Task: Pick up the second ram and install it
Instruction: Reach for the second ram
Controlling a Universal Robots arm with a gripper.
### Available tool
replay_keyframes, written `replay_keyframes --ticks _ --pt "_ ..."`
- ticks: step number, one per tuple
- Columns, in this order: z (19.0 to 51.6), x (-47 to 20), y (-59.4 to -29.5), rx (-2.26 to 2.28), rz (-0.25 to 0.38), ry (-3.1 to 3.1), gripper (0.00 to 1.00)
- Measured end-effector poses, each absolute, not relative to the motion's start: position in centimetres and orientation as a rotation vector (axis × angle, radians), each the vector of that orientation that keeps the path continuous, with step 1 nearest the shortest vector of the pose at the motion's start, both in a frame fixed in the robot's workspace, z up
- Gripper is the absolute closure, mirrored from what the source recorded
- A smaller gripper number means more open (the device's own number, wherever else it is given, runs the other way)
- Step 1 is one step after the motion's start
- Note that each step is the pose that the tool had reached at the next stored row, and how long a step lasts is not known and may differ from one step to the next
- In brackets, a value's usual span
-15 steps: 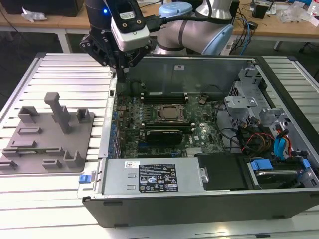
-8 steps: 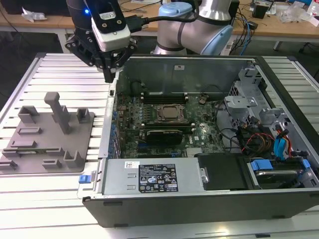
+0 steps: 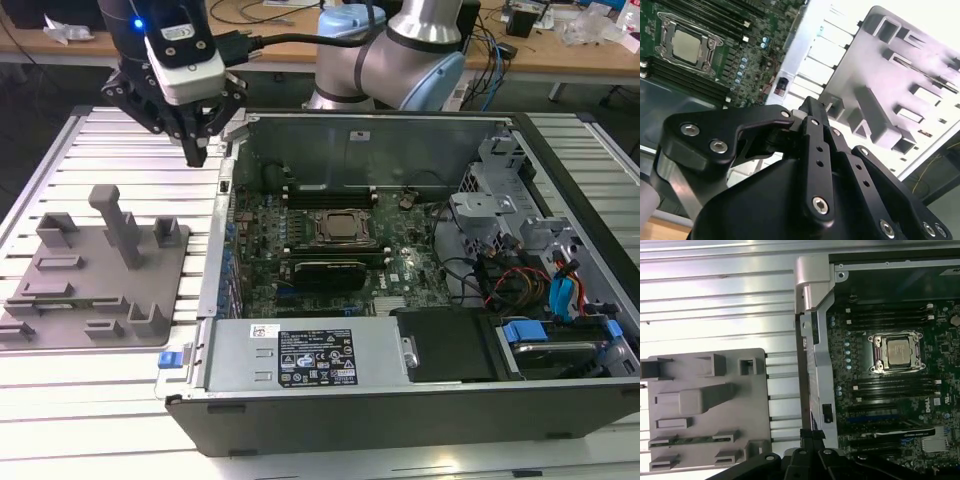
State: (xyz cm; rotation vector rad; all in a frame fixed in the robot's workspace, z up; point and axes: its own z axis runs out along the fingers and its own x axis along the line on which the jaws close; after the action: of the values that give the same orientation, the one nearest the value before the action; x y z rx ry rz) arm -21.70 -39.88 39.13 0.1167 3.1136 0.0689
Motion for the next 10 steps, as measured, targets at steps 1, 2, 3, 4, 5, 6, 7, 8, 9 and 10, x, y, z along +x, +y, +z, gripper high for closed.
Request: replay_keyframes --ticks 1,2,3,4,5,6,7,8,9,10 --pt "39.1 -22.2 -39.9 0.117 0.069 3.114 0.92" --pt "39.1 -22.6 -39.9 0.116 0.069 3.114 0.92" --pt "39.1 -22.8 -39.9 0.117 0.069 3.114 0.92" --pt "39.1 -23.0 -39.9 0.117 0.069 3.114 0.92" --pt "39.1 -23.4 -39.9 0.117 0.069 3.114 0.92" --pt "39.1 -23.7 -39.9 0.117 0.069 3.114 0.92" --pt "39.0 -24.2 -39.9 0.117 0.069 3.114 0.92" --pt "39.0 -24.7 -39.9 0.116 0.069 3.114 0.92" --pt "39.0 -25.2 -39.9 0.117 0.069 3.114 0.92" --pt "39.0 -25.7 -39.9 0.117 0.069 3.114 0.92"
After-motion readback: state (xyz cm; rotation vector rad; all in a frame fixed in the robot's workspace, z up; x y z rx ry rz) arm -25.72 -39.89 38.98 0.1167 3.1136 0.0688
